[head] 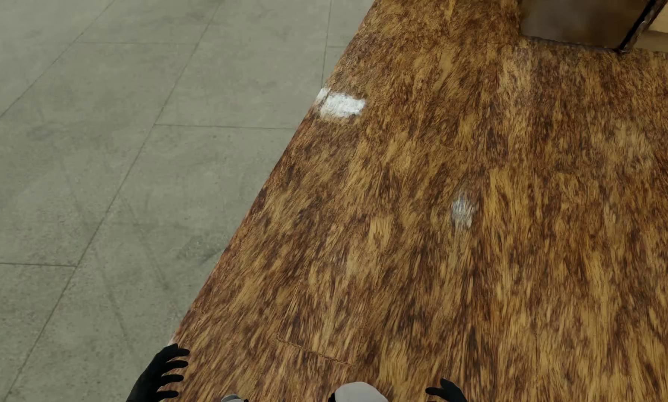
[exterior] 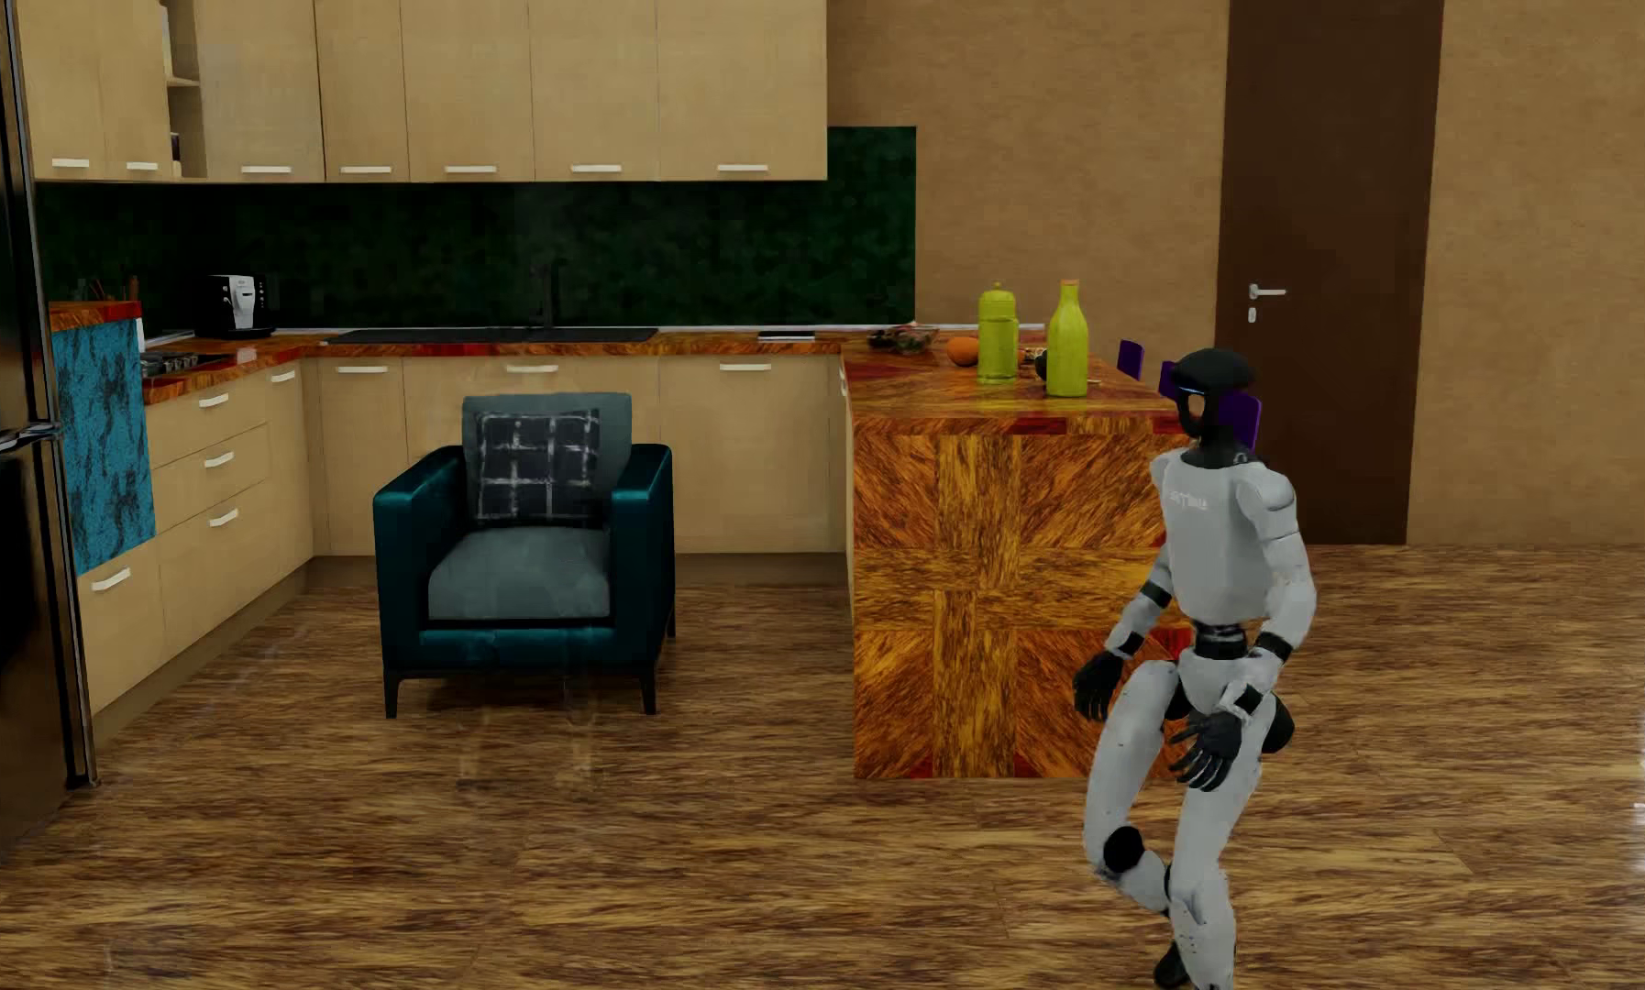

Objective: Walk towards the dark armchair

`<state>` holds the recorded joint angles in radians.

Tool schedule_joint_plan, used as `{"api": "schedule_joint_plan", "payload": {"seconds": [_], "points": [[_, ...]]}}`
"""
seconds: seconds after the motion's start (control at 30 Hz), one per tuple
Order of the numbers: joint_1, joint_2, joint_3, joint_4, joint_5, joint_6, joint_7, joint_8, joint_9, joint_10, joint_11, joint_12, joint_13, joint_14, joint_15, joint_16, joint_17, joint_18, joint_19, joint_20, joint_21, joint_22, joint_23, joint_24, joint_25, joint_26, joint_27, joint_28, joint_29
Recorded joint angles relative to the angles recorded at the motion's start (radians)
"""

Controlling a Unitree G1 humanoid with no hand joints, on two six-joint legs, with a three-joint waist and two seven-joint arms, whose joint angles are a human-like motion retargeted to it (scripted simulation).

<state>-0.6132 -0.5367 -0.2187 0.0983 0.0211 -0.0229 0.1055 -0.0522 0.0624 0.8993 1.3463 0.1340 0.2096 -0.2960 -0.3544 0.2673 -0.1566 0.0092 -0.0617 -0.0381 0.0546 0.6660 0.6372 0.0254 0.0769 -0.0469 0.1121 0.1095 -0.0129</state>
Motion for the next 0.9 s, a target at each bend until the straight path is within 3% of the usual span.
{"api": "schedule_joint_plan", "payload": {"seconds": [0.03,0.1,0.13,0.2,0.23,0.3,0.33,0.37,0.4,0.43,0.47,0.5,0.53,0.57,0.6,0.63,0.67,0.7,0.73,0.77,0.8,0.87,0.9], "points": [[0.062,-0.021,-0.031,0.013,-0.033,-0.021,0.029,-0.025,-0.009,-0.014,-0.084,-0.027,0.03,-0.04,-0.088,-0.031,-0.021,-0.075,0.035,-0.027,-0.022,-0.057,-0.019,-0.025,-0.001,0.004,0.001,0.027,0.023],[0.171,-0.02,-0.072,0.03,-0.08,-0.058,0.079,-0.011,-0.051,-0.026,-0.307,-0.08,0.082,-0.132,-0.216,-0.088,-0.031,-0.063,0.089,-0.079,-0.036,-0.118,-0.007,-0.045,-0.026,-0.005,0.012,0.048,0.021],[0.186,0.026,-0.054,0.046,-0.077,-0.053,0.054,-0.019,-0.052,0.057,-0.34,-0.11,0.103,-0.155,-0.161,-0.122,-0.05,-0.11,-0.001,-0.101,-0.013,-0.106,0.021,-0.034,-0.03,-0.011,0.011,0.045,0.007],[0.04,0.104,0.065,0.009,-0.03,-0.002,-0.102,0.003,-0.06,0.363,-0.368,-0.065,0.102,0.047,-0.217,-0.159,-0.078,-0.181,-0.004,-0.1,0.045,-0.074,0.114,0.008,-0.033,-0.021,-0.007,0.014,-0.039],[-0.017,0.156,0.133,-0.013,-0.006,0.035,-0.144,0.023,-0.064,0.367,-0.418,-0.011,0.078,0.017,-0.227,-0.131,-0.056,-0.212,-0.002,-0.055,-0.004,-0.073,0.1,0.027,-0.026,-0.005,-0.011,-0.013,-0.061],[-0.082,0.284,0.189,-0.035,0.016,0.092,-0.15,0.085,-0.067,0.255,-0.536,0.122,-0.014,-0.085,-0.247,-0.072,-0.003,-0.263,0.011,0.02,0.005,-0.069,0.028,0.059,-0.042,0.055,-0.017,-0.049,-0.095],[-0.101,0.336,0.194,-0.027,0.026,0.123,-0.134,0.102,-0.051,0.182,-0.55,0.144,-0.056,-0.079,-0.246,-0.067,0.014,-0.271,0.016,0.036,0.028,-0.084,0.003,0.068,-0.067,0.093,-0.026,-0.054,-0.092],[-0.091,0.317,0.188,-0.016,0.04,0.148,-0.126,0.117,-0.034,0.053,-0.448,0.141,-0.093,-0.055,-0.207,-0.07,0.025,-0.271,0.003,0.043,0.014,-0.064,-0.024,0.063,-0.09,0.088,-0.03,-0.051,-0.074],[-0.03,0.24,0.137,0.011,0.043,0.141,-0.102,0.106,-0.006,-0.081,-0.223,0.122,-0.111,0.09,-0.079,-0.034,0.032,-0.259,-0.043,0.037,0.021,0.006,-0.047,0.04,-0.1,0.035,-0.032,-0.038,-0.047],[0.007,0.131,0.087,0.018,0.007,0.086,-0.058,0.062,0.016,-0.061,-0.067,0.079,-0.082,0.037,0.059,0.009,0.011,-0.164,-0.05,0.037,0.021,-0.004,-0.03,0.001,-0.089,0.004,-0.042,-0.012,-0.001],[0.06,0.057,0.045,0.033,-0.032,0.04,-0.023,0.01,0.031,-0.057,-0.057,0.021,-0.018,-0.011,0.044,0.01,-0.023,-0.048,-0.035,0.024,-0.003,-0.035,-0.01,-0.034,-0.077,-0.015,-0.048,0.02,0.045],[0.12,0.01,-0.017,0.035,-0.078,-0.017,0.009,-0.018,0.025,-0.075,-0.126,-0.035,0.041,-0.049,-0.06,-0.017,-0.041,-0.054,-0.027,-0.015,-0.054,-0.058,-0.009,-0.056,-0.074,-0.024,-0.035,0.048,0.075],[0.164,-0.013,-0.052,0.044,-0.105,-0.061,0.033,-0.017,-0.002,-0.071,-0.254,-0.091,0.096,-0.099,-0.147,-0.07,-0.053,-0.124,-0.012,-0.058,-0.056,-0.103,-0.011,-0.059,-0.078,-0.012,-0.012,0.061,0.064],[0.179,0.006,-0.063,0.055,-0.104,-0.094,0.021,-0.003,-0.024,0.002,-0.375,-0.137,0.139,-0.138,-0.14,-0.104,-0.041,-0.139,0.051,-0.106,-0.044,-0.12,0.009,-0.044,-0.077,-0.011,0.012,0.057,0.033],[0.132,0.056,-0.043,0.072,-0.07,-0.101,-0.034,0.007,-0.018,0.197,-0.369,-0.165,0.132,-0.065,-0.171,-0.145,-0.046,-0.114,0.033,-0.12,0.033,-0.081,0.07,-0.016,-0.067,-0.027,0.036,0.039,-0.007],[0.063,0.106,-0.01,0.039,-0.047,-0.084,-0.107,0.022,-0.016,0.32,-0.382,-0.123,0.104,0.054,-0.205,-0.156,-0.047,-0.087,0.036,-0.111,0.072,-0.056,0.097,0.016,-0.044,-0.044,0.054,0.009,-0.039],[0.013,0.16,0.031,0.014,-0.021,-0.046,-0.15,0.035,-0.015,0.29,-0.408,-0.051,0.079,0.034,-0.232,-0.153,-0.031,-0.066,0.041,-0.061,0.053,-0.039,0.049,0.051,-0.016,-0.058,0.071,-0.026,-0.065],[-0.008,0.195,0.064,0.006,0.003,-0.004,-0.168,0.047,-0.017,0.069,-0.402,0.028,0.042,-0.079,-0.262,-0.113,0.011,-0.048,0.042,-0.027,0.016,-0.028,-0.024,0.081,0.007,-0.071,0.077,-0.053,-0.09],[0.022,0.175,0.073,0.012,0.007,0.004,-0.154,0.074,-0.023,0.055,-0.29,0.069,0.003,-0.094,-0.244,-0.051,0.042,-0.119,0.03,-0.009,0.006,0.0,-0.042,0.09,0.024,-0.069,0.055,-0.063,-0.093],[0.068,0.127,0.061,0.022,-0.009,-0.01,-0.116,0.073,-0.033,0.058,-0.164,0.091,-0.015,-0.144,-0.159,0.0,0.056,-0.158,-0.016,-0.003,0.014,-0.011,-0.01,0.077,0.034,-0.04,0.02,-0.054,-0.067],[0.136,0.094,0.033,0.03,-0.033,-0.02,-0.079,0.034,-0.042,0.024,-0.107,0.076,0.003,-0.175,-0.079,0.007,0.052,-0.117,-0.044,-0.002,0.007,-0.005,0.01,0.05,0.037,0.001,-0.011,-0.024,-0.015],[0.282,0.033,-0.065,0.047,-0.041,-0.038,-0.014,-0.029,-0.054,-0.082,-0.138,-0.026,0.061,-0.207,-0.098,-0.055,0.004,-0.145,0.0,-0.029,-0.028,-0.094,-0.029,-0.019,0.021,0.108,-0.027,0.054,0.089],[0.305,0.028,-0.081,0.049,-0.059,-0.048,-0.002,-0.026,-0.05,-0.028,-0.264,-0.106,0.1,-0.201,-0.148,-0.106,-0.024,-0.164,0.03,-0.06,-0.04,-0.146,-0.04,-0.046,0.001,0.117,-0.028,0.075,0.107]]}}
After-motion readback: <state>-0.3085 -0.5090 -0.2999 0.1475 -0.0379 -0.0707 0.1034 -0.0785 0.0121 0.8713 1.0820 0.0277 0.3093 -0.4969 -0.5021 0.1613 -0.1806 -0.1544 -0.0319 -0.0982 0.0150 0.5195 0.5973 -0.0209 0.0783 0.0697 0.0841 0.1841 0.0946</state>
